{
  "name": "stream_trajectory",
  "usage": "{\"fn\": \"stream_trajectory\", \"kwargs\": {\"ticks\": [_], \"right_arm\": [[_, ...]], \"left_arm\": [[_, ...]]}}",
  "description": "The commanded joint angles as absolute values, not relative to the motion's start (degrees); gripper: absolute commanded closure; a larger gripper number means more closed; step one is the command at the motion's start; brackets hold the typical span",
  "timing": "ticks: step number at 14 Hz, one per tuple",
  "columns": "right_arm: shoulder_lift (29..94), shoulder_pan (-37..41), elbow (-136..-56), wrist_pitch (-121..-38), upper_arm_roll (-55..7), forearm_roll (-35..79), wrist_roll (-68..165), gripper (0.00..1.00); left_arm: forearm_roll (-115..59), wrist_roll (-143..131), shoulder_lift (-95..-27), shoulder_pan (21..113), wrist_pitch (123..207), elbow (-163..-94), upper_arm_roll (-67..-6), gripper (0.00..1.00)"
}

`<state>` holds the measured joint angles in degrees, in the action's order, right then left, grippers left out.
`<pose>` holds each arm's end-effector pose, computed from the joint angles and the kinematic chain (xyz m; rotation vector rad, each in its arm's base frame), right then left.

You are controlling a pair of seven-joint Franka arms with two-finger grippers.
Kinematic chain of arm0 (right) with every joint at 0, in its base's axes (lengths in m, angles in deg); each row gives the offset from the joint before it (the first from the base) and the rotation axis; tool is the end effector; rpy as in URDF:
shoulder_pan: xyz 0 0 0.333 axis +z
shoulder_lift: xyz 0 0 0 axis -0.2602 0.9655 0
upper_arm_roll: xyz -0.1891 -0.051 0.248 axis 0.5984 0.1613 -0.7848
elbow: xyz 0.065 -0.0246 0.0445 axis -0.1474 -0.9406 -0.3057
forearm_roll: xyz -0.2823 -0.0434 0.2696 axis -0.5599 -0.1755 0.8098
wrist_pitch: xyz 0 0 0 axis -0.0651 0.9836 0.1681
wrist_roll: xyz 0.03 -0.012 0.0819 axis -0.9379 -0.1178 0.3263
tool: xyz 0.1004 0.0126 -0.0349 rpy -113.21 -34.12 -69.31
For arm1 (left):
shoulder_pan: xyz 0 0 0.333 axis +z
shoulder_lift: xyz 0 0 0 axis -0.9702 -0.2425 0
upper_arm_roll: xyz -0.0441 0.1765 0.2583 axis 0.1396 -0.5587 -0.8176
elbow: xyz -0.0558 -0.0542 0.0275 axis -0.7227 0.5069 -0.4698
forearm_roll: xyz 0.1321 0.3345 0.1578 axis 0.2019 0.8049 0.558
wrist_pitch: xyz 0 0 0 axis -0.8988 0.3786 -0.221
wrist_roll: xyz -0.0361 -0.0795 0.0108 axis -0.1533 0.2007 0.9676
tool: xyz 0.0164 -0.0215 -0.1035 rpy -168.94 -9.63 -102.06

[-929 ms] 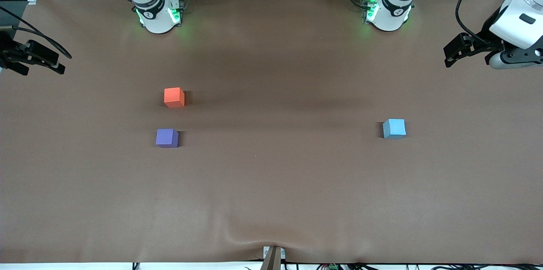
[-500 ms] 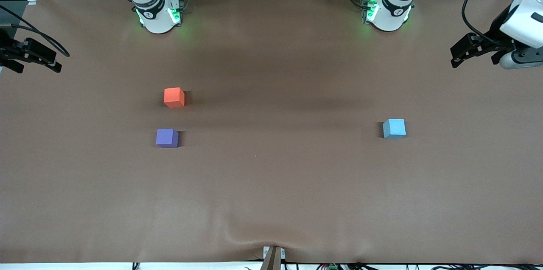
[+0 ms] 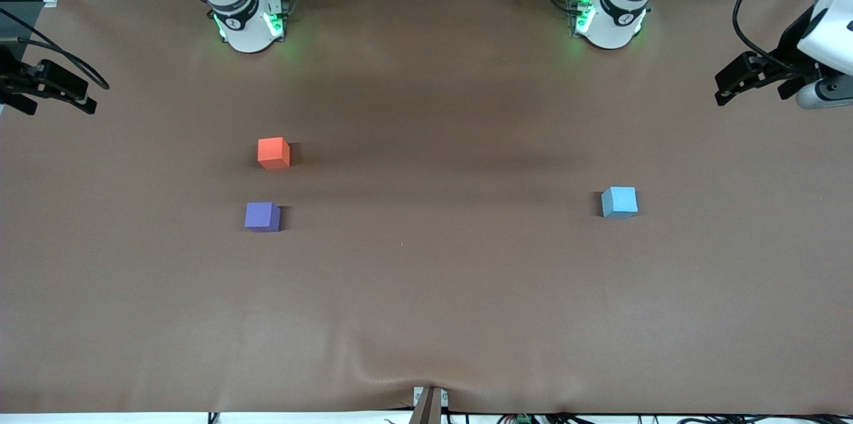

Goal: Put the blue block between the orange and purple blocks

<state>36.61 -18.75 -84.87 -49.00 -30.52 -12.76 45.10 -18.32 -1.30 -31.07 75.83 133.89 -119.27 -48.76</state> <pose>0.5361 -0.0211 0.6523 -3.1065 0.0217 0.0260 0.5222 -0.0560 0.6516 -3.1173 -0.1426 0.0109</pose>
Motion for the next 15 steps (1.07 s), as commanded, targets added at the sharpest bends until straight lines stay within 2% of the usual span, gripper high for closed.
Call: {"fn": "stream_trajectory", "kwargs": {"ticks": [1,15], "right_arm": [[35.93,-19.83,-84.96,-48.73,-31.32,-13.35,45.29,0.00],[36.19,-19.65,-85.05,-49.00,-31.32,-13.26,45.29,0.00]], "left_arm": [[-20.01,-2.15,-31.47,77.19,132.10,-117.67,-48.43,0.00],[-20.01,-2.41,-32.96,77.55,132.80,-119.34,-48.43,0.00]]}}
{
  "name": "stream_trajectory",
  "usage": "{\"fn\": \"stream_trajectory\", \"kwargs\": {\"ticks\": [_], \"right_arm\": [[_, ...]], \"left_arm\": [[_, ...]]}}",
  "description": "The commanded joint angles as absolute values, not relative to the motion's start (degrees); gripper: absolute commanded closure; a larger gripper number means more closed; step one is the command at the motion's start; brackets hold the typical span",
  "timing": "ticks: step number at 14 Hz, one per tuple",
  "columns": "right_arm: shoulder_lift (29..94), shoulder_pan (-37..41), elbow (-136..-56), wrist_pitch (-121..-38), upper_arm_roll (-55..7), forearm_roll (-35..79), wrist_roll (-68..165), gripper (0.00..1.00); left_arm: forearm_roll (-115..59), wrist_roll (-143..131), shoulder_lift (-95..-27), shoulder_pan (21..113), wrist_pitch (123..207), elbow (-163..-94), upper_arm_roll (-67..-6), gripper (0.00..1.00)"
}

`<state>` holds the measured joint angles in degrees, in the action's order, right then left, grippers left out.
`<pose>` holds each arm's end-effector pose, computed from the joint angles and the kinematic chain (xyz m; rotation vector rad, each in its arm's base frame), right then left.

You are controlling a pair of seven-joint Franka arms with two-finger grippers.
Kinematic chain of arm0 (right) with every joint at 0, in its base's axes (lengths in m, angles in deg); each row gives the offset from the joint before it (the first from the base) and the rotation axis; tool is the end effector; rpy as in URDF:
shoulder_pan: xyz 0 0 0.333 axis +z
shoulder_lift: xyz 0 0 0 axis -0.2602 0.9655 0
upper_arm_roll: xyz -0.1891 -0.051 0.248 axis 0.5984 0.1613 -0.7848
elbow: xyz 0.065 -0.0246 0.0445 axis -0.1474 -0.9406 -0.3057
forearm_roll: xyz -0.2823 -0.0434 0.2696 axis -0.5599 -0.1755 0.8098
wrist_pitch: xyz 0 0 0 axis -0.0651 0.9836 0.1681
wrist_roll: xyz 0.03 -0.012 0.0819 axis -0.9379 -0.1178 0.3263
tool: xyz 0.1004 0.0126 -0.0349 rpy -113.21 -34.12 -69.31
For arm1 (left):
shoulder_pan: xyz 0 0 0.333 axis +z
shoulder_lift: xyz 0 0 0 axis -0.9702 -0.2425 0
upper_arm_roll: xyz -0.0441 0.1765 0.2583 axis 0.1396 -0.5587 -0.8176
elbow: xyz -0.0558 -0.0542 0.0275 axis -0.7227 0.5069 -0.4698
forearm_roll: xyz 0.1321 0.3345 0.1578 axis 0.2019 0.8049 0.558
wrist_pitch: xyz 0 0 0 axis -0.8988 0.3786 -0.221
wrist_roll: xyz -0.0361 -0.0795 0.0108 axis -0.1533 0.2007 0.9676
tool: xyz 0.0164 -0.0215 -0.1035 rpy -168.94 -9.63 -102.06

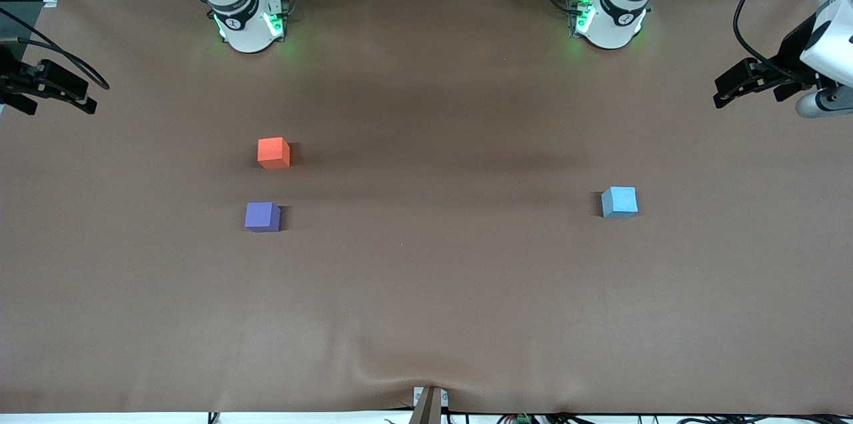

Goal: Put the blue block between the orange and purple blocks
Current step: 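Reach the left gripper down to the light-blue cube and grasp it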

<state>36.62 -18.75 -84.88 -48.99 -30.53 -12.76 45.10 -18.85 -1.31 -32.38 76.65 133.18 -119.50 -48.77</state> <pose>0.5361 -0.0211 0.6521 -3.1064 0.0214 0.0268 0.5286 -0.0492 0.6366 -3.1213 -0.1641 0.0743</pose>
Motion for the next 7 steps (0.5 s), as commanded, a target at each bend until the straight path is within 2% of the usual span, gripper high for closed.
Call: {"fn": "stream_trajectory", "kwargs": {"ticks": [1,4,7], "right_arm": [[36.19,-19.65,-84.96,-49.00,-31.32,-13.26,45.29,0.00],[36.19,-19.65,-84.96,-49.00,-31.32,-13.17,45.29,0.00],[36.19,-19.65,-84.96,-49.09,-31.32,-13.17,45.29,0.00]], "left_arm": [[-20.01,-2.41,-33.22,77.64,133.41,-119.51,-48.43,0.00],[-20.01,-2.33,-33.40,77.64,143.91,-127.30,-48.35,0.00],[-20.01,-2.33,-34.80,77.64,163.67,-140.48,-48.35,0.00]]}}
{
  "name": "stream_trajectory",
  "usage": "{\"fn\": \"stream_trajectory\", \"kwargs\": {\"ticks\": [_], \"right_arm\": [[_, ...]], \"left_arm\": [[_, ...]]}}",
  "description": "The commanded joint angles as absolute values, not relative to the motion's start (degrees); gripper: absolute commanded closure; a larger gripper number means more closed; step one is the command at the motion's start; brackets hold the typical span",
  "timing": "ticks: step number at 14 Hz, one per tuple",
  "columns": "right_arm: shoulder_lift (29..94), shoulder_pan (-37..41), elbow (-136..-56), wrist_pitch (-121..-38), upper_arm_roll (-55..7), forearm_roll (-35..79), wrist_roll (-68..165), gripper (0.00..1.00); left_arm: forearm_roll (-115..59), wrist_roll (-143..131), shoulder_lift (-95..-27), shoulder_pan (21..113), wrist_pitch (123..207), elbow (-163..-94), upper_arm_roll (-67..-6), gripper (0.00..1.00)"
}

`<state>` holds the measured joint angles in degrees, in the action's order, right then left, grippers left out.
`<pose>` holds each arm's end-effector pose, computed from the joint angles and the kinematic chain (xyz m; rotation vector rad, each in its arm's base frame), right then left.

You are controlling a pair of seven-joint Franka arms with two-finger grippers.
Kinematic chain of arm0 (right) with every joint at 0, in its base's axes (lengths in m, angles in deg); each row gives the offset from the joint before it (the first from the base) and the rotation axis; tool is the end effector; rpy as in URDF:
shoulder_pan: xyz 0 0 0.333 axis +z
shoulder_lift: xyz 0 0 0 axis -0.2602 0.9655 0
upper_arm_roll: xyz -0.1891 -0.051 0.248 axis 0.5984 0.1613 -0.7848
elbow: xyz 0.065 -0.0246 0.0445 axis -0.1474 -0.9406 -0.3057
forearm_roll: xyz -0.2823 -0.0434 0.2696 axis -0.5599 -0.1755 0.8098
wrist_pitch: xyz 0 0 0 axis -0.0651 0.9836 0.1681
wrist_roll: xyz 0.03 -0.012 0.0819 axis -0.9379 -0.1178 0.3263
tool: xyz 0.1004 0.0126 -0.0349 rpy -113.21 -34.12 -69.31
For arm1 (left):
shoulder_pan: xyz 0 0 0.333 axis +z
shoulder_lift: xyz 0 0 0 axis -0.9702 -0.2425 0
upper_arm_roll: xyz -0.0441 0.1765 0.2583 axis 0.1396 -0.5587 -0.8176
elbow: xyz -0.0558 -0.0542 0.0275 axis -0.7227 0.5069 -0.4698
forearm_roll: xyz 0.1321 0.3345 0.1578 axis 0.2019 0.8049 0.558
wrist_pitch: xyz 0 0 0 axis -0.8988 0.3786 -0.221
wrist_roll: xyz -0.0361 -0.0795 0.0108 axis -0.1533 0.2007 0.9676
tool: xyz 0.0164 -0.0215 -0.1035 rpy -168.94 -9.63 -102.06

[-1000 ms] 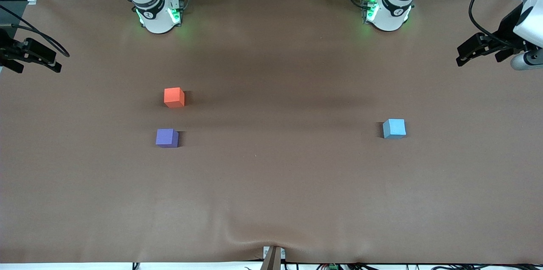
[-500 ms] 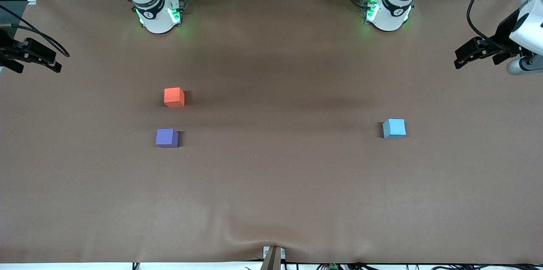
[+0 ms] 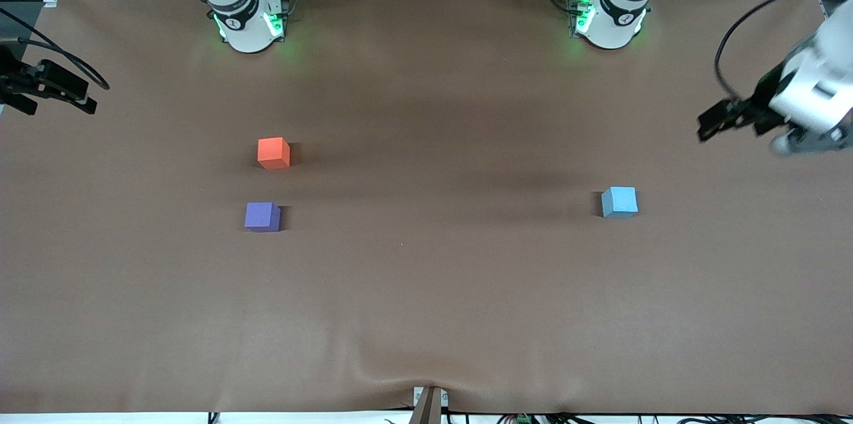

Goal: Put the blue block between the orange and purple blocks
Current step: 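Reach the left gripper down to the light-blue cube and grasp it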

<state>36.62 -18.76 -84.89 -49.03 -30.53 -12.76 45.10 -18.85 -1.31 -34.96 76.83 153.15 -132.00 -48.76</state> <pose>0.5362 -0.0212 0.6521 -3.1065 0.0217 0.0260 0.5638 -0.0495 0.5385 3.1348 0.1675 0.0573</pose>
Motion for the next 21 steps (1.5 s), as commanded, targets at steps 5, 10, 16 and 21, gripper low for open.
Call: {"fn": "stream_trajectory", "kwargs": {"ticks": [5,10,16,21], "right_arm": [[36.28,-19.74,-84.96,-49.09,-31.32,-13.09,45.29,0.00],[36.28,-19.74,-84.96,-49.17,-31.32,-13.09,45.29,0.00],[36.28,-19.74,-84.96,-49.17,-31.32,-13.00,45.29,0.00],[36.28,-19.83,-84.96,-49.26,-31.32,-13.00,45.29,0.00]], "left_arm": [[-19.83,-2.33,-45.34,77.11,183.04,-148.94,-47.73,0.00],[-19.74,-2.41,-50.01,77.02,189.58,-153.70,-47.64,0.00],[-19.74,-2.50,-57.03,77.28,195.11,-153.88,-47.38,0.00],[-19.74,-6.79,-58.19,76.76,194.76,-153.36,-47.38,1.00]]}}
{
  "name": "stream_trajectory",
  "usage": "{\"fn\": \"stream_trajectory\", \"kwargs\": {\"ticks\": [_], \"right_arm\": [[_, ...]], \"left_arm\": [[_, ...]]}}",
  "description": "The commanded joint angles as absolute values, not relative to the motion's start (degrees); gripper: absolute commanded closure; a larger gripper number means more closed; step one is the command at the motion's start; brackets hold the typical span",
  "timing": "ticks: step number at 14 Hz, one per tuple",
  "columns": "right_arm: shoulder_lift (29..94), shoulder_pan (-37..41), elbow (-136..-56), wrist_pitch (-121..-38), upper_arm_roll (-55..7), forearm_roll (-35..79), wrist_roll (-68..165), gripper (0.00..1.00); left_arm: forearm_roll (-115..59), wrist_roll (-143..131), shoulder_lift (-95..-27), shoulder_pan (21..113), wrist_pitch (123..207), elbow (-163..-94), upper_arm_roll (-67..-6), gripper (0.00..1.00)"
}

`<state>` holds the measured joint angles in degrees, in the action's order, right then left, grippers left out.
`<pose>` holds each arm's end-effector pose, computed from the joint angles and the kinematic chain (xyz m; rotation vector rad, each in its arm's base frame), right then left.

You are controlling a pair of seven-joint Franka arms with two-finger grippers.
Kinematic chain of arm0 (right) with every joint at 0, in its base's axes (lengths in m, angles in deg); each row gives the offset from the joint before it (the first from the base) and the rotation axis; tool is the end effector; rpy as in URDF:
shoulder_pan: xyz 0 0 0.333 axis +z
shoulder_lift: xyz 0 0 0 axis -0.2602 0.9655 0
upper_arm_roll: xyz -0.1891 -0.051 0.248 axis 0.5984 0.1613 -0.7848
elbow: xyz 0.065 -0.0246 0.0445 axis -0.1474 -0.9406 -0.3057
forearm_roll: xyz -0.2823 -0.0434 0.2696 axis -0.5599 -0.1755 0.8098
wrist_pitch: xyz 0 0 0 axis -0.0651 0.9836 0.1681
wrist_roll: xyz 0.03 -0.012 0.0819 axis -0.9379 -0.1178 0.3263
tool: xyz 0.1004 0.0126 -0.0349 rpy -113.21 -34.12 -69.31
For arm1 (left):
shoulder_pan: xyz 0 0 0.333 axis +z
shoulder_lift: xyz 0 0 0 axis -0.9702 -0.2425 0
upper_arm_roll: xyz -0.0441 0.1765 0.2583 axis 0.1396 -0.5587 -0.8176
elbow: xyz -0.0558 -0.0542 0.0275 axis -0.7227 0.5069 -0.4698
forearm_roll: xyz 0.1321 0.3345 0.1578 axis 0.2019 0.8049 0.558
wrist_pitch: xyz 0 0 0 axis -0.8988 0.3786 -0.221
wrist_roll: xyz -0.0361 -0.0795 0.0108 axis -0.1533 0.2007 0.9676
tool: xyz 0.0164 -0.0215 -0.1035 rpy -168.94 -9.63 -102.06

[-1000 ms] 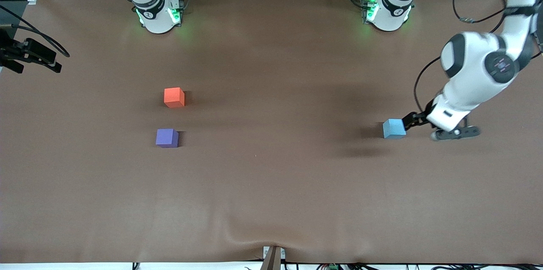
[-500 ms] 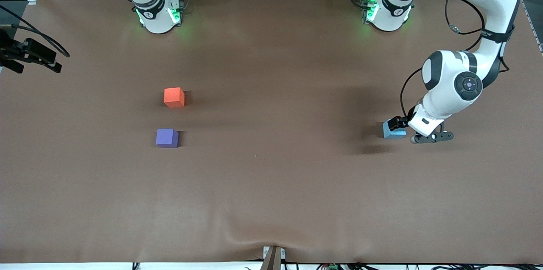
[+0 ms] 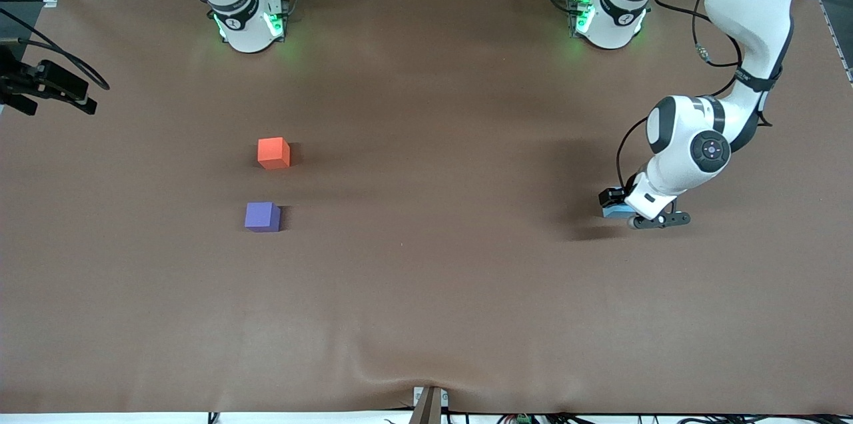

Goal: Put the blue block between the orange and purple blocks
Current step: 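Carry the blue cube with the left gripper toward the table middle, lower it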

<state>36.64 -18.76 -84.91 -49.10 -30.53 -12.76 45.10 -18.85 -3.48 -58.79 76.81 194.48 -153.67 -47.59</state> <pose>0.5364 -0.0212 0.6519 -3.1065 0.0218 0.0252 0.5535 -0.0615 0.1960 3.0967 0.0862 -0.0609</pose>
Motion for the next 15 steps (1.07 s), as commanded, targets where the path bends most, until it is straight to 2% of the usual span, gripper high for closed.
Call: {"fn": "stream_trajectory", "kwargs": {"ticks": [1,4,7,12,15], "right_arm": [[36.28,-19.83,-84.87,-49.26,-31.32,-12.91,45.29,0.00],[36.28,-19.92,-84.87,-49.44,-31.32,-12.91,45.29,0.00],[36.28,-20.01,-84.87,-49.44,-31.32,-12.82,45.29,0.00],[36.28,-20.01,-84.96,-49.44,-31.31,-12.82,45.29,0.00],[36.37,-20.01,-84.87,-49.44,-31.32,-12.82,45.29,0.00]], "left_arm": [[-19.74,-7.85,-58.10,76.76,194.59,-153.18,-47.21,1.00],[-19.74,-8.22,-58.19,73.17,194.23,-151.26,-44.66,1.00],[-20.01,-7.16,-60.02,64.31,194.23,-145.73,-44.39,1.00],[-19.92,4.85,-71.78,50.50,193.89,-126.77,-44.48,1.00],[-19.83,14.33,-80.22,42.95,187.93,-113.75,-44.91,1.00]]}}
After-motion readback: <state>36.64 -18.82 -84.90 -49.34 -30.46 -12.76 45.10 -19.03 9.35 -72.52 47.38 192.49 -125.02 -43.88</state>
